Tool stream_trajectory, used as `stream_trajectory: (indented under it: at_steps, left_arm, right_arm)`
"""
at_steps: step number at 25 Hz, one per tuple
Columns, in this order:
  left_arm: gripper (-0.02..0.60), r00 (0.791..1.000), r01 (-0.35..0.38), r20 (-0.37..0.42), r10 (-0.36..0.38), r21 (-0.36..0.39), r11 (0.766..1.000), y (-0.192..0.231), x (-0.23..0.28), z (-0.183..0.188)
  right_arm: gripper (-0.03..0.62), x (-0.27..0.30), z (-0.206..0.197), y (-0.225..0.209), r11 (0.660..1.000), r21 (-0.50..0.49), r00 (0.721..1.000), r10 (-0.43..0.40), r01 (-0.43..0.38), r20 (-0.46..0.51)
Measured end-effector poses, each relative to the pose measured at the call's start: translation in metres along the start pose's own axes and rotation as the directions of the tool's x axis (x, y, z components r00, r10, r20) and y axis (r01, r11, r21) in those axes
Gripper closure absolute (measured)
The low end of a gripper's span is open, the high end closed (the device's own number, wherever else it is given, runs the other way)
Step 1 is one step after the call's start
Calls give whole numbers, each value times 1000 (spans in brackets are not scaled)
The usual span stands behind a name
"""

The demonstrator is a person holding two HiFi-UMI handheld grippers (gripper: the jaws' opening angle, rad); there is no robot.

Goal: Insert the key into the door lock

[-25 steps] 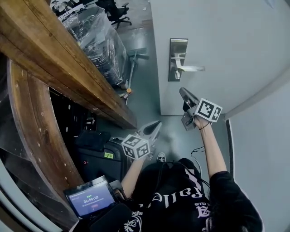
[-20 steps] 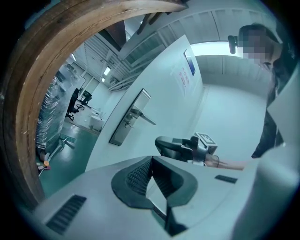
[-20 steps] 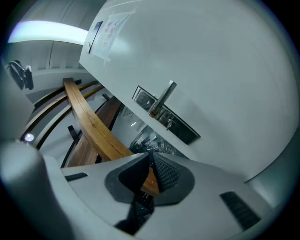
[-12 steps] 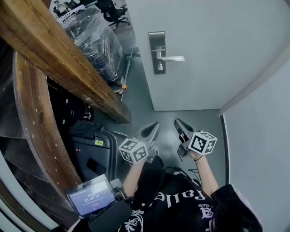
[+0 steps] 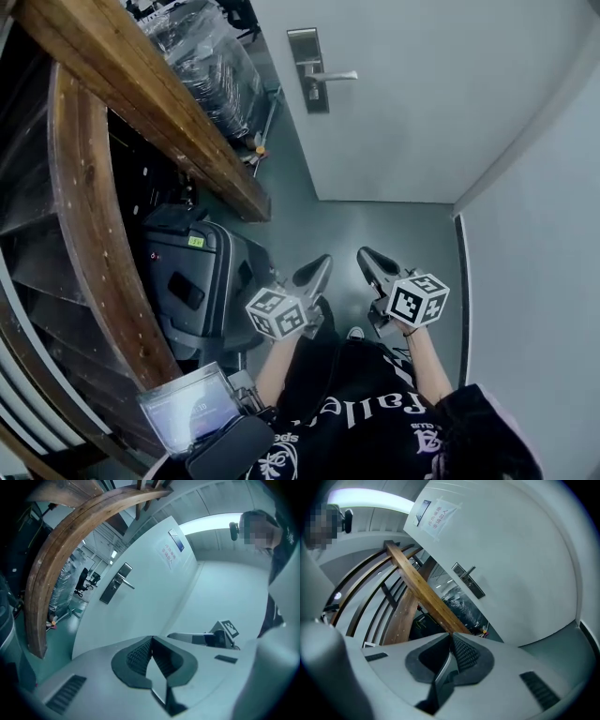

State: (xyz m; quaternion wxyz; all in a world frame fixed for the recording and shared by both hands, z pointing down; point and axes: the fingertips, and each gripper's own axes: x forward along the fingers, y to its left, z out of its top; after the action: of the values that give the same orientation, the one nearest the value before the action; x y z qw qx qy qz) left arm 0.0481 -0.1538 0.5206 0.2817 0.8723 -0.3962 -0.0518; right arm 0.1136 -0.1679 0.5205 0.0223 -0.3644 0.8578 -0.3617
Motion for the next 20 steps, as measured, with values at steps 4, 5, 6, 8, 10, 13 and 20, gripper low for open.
stream_trajectory:
  at_steps: [4, 5, 6, 8, 10, 13, 20]
  left_arm:
    - [577, 999, -42, -19, 42, -3, 999, -16, -30, -23]
    - [577, 999, -48, -18, 48, 1, 999, -19, -36, -24]
    - [577, 998, -52, -17, 52, 5, 999, -21, -42, -24]
    - [577, 998, -58, -16, 59, 11, 998, -23, -53, -25]
    - [577, 998, -68, -17, 68, 11, 998, -21, -65, -29]
    - [577, 997, -80, -17, 80, 15, 997, -17, -82, -31]
    - [577, 999, -41, -29, 42, 57, 998, -26, -143, -37]
  right_arm:
    - [557, -16, -25, 20, 999, -29, 999, 30, -31, -34]
    - [557, -18, -29, 24, 999, -27, 999, 39, -40, -35]
    - [557, -20, -32, 29, 999, -22, 998, 45, -46, -33]
    - [557, -23, -40, 36, 999, -4, 998, 52, -52, -29]
    - [557, -25, -49, 42, 998, 21, 998, 57, -57, -29]
    - [557, -27, -61, 55, 997, 38, 998, 61, -60, -30]
    - [557, -32, -102, 97, 997, 71, 1000, 24, -23, -8]
